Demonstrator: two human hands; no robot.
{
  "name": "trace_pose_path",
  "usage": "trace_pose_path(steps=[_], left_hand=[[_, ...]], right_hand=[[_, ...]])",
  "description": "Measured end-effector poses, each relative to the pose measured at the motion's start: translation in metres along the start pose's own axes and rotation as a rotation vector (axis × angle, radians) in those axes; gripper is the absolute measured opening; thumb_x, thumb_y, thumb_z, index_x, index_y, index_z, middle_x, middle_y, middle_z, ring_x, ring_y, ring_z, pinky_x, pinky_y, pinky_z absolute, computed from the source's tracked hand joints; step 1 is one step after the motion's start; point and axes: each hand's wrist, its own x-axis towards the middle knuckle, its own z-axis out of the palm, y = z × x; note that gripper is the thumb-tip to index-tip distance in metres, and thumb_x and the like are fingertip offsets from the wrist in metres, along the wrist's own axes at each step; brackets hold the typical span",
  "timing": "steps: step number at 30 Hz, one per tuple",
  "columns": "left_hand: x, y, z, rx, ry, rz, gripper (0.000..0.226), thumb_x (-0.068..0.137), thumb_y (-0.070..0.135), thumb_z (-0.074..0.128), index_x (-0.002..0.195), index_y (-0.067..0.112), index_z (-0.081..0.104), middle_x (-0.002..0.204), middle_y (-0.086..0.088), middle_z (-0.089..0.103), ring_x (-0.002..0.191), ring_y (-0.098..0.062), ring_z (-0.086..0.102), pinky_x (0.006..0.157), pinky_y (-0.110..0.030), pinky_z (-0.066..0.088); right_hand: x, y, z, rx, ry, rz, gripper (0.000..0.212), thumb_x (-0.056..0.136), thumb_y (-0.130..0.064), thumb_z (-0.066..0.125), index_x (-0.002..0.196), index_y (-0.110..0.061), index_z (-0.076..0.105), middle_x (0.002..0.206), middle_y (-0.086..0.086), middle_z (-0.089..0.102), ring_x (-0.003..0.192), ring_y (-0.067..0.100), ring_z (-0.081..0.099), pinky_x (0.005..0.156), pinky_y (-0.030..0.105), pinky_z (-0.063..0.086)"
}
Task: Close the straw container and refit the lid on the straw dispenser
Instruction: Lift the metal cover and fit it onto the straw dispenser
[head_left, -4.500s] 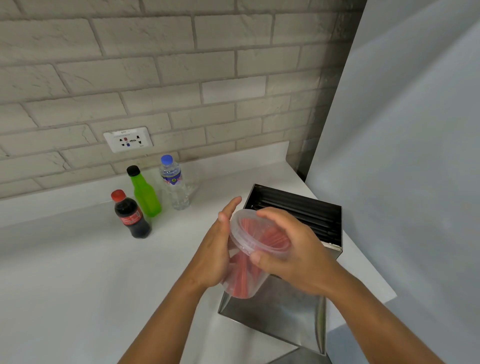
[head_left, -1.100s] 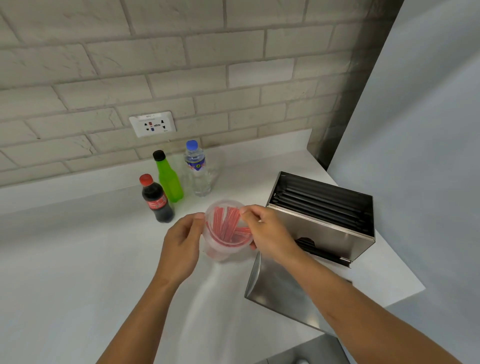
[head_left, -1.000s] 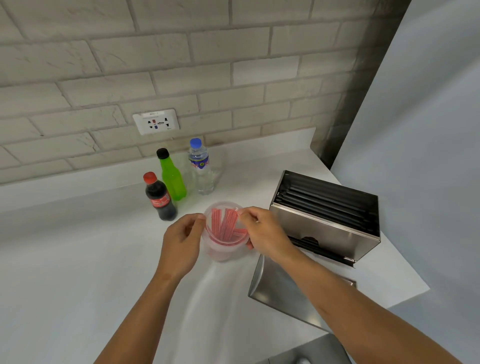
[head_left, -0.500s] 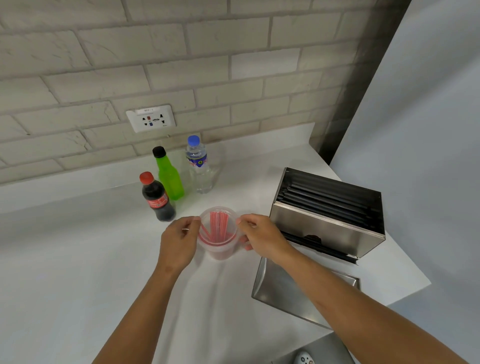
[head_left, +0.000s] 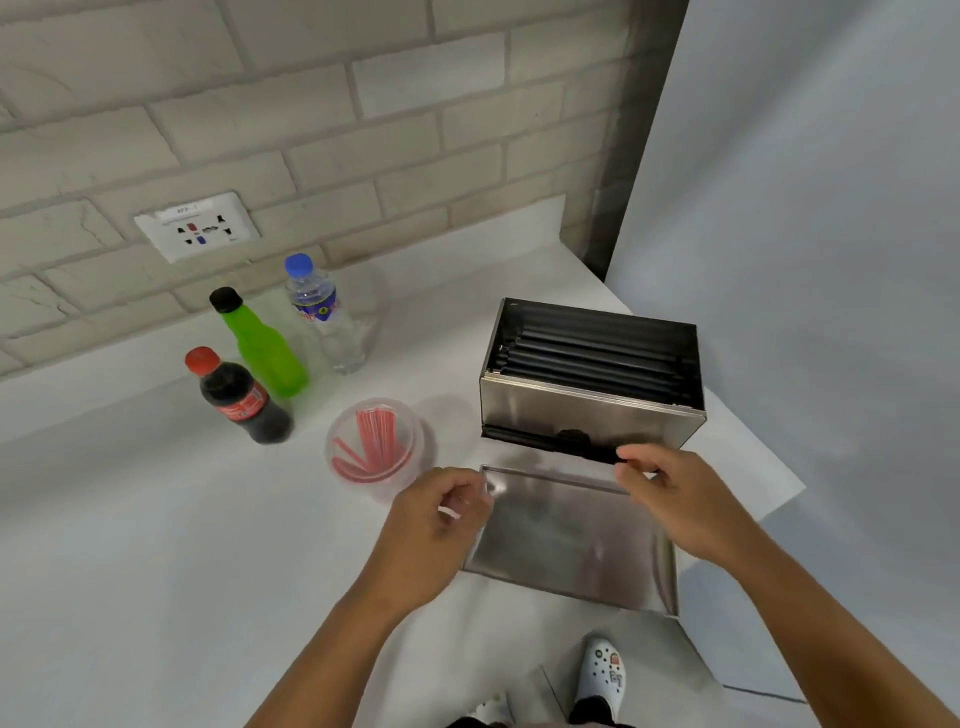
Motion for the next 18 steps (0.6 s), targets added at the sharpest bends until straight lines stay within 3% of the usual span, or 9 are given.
trace_pose_path(steps=[3, 7, 9, 11, 13, 16, 18], left_hand=[[0.01, -0.015, 0.02, 0.195, -0.076, -0.132, 0.029, 0.094, 0.044, 0.068, 0.122, 0.036, 0.065, 0.119, 0.012, 0.061, 0.103, -0.01, 0.065, 0.089, -0.028, 0.057], [0.017, -0.028, 0.04, 0.364, -0.09, -0.274, 0.043, 0.086, 0.056, 0.066, 0.119, 0.029, 0.058, 0.111, 0.006, 0.057, 0.097, -0.014, 0.062, 0.085, -0.032, 0.054], [0.02, -0.033, 0.047, 0.344, -0.078, -0.295, 0.048, 0.084, 0.06, 0.066, 0.118, 0.026, 0.061, 0.108, 0.004, 0.063, 0.093, -0.012, 0.064, 0.076, -0.029, 0.054], [0.021, -0.03, 0.054, 0.304, -0.074, -0.302, 0.039, 0.088, 0.054, 0.067, 0.113, 0.025, 0.063, 0.103, 0.004, 0.066, 0.091, -0.009, 0.063, 0.067, -0.021, 0.046], [0.019, -0.023, 0.058, 0.253, -0.054, -0.295, 0.031, 0.089, 0.052, 0.068, 0.105, 0.026, 0.068, 0.099, 0.006, 0.07, 0.088, -0.007, 0.066, 0.066, -0.021, 0.047], [0.015, -0.011, 0.05, 0.206, 0.063, -0.272, 0.012, 0.089, 0.044, 0.072, 0.089, 0.032, 0.073, 0.083, 0.008, 0.075, 0.079, -0.013, 0.071, 0.067, -0.027, 0.051], [0.011, 0.003, 0.036, 0.134, 0.173, -0.236, 0.01, 0.093, 0.034, 0.073, 0.084, 0.04, 0.072, 0.079, 0.01, 0.075, 0.078, -0.012, 0.071, 0.065, -0.021, 0.047]], right_hand=[[-0.006, 0.033, -0.008, -0.096, 0.01, 0.105, 0.039, 0.102, -0.039, 0.057, 0.137, -0.022, 0.06, 0.132, 0.001, 0.066, 0.106, 0.017, 0.065, 0.093, 0.028, 0.05], [-0.017, 0.063, -0.015, -0.167, -0.037, 0.234, 0.044, 0.103, -0.04, 0.054, 0.143, -0.022, 0.053, 0.134, 0.003, 0.064, 0.117, 0.023, 0.063, 0.101, 0.03, 0.046], [-0.021, 0.072, -0.01, -0.161, -0.079, 0.263, 0.041, 0.102, -0.041, 0.056, 0.14, -0.024, 0.054, 0.118, -0.001, 0.068, 0.105, 0.02, 0.066, 0.092, 0.027, 0.049], [-0.024, 0.077, -0.001, -0.123, -0.097, 0.255, 0.031, 0.1, -0.039, 0.059, 0.128, -0.025, 0.058, 0.098, -0.003, 0.07, 0.083, 0.015, 0.069, 0.075, 0.024, 0.054], [-0.025, 0.078, 0.009, -0.139, -0.067, 0.229, 0.022, 0.099, -0.031, 0.061, 0.116, -0.017, 0.059, 0.084, -0.004, 0.064, 0.071, 0.011, 0.061, 0.062, 0.019, 0.047], [-0.024, 0.075, 0.015, -0.124, -0.01, 0.203, 0.014, 0.097, -0.021, 0.062, 0.103, -0.009, 0.061, 0.08, -0.001, 0.061, 0.07, 0.013, 0.056, 0.062, 0.02, 0.044], [-0.023, 0.07, 0.007, -0.052, -0.067, 0.207, 0.012, 0.094, -0.017, 0.064, 0.093, -0.005, 0.064, 0.081, 0.009, 0.066, 0.07, 0.018, 0.061, 0.062, 0.024, 0.046]])
